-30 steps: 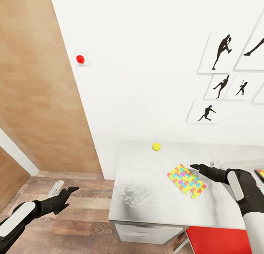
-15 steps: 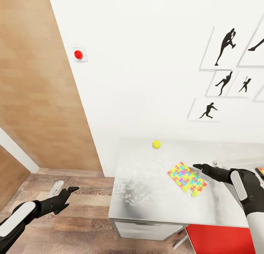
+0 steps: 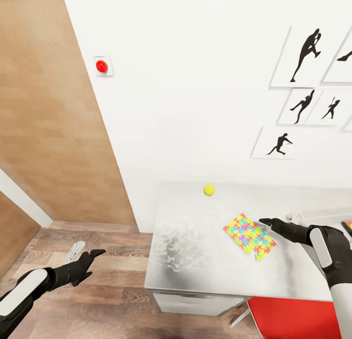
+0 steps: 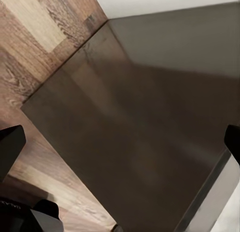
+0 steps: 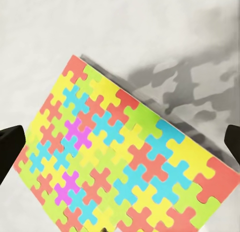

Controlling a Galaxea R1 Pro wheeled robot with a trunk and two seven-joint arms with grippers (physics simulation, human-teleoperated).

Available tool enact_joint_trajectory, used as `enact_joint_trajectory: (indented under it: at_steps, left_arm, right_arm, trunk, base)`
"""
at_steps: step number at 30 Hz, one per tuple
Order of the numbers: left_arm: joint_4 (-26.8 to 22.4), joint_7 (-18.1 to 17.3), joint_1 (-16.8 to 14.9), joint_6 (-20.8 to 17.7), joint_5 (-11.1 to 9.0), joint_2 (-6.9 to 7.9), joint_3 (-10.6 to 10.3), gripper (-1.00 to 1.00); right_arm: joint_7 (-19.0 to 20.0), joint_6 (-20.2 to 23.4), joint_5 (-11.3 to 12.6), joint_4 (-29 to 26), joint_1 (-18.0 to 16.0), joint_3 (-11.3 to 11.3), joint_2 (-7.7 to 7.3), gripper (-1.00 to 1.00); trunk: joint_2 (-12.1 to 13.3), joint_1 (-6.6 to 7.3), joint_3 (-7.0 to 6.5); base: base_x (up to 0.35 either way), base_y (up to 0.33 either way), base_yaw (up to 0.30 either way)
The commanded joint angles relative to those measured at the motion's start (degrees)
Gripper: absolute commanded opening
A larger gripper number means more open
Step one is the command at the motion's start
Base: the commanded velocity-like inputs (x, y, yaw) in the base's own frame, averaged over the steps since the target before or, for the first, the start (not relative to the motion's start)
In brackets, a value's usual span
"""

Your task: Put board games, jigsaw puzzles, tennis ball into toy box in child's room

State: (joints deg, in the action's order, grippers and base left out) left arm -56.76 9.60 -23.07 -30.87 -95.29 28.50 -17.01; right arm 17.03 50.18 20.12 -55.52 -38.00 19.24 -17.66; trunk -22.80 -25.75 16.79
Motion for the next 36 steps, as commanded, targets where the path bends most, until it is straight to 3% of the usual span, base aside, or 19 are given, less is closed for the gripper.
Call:
enact_joint_trajectory:
  at_steps: [1,22,36]
  left_arm:
    - [-0.10,0.51,-0.05,0.02,-0.61,0.06,-0.13,1.00]
    - [0.90,0.58,-0.05,0.02,-0.60,0.06,-0.12,1.00]
    - [3.57,0.51,-0.05,0.02,-0.60,0.05,-0.13,1.00]
  right_arm:
    - [0.45,0.27,-0.36,-0.03,-0.06,0.23,0.01,1.00]
    - [0.50,0.27,-0.31,-0.02,-0.06,0.62,0.08,1.00]
    - [0.54,0.27,-0.18,-0.02,-0.04,0.62,0.08,1.00]
  trunk:
    - [-0.12,-0.03,0.20]
    - [-0.12,-0.03,2.15]
    - [-0.12,-0.03,2.53]
  base:
    - [0.000,0.000,0.000]
    - [0.000,0.000,0.000]
    - [0.000,0.000,0.000]
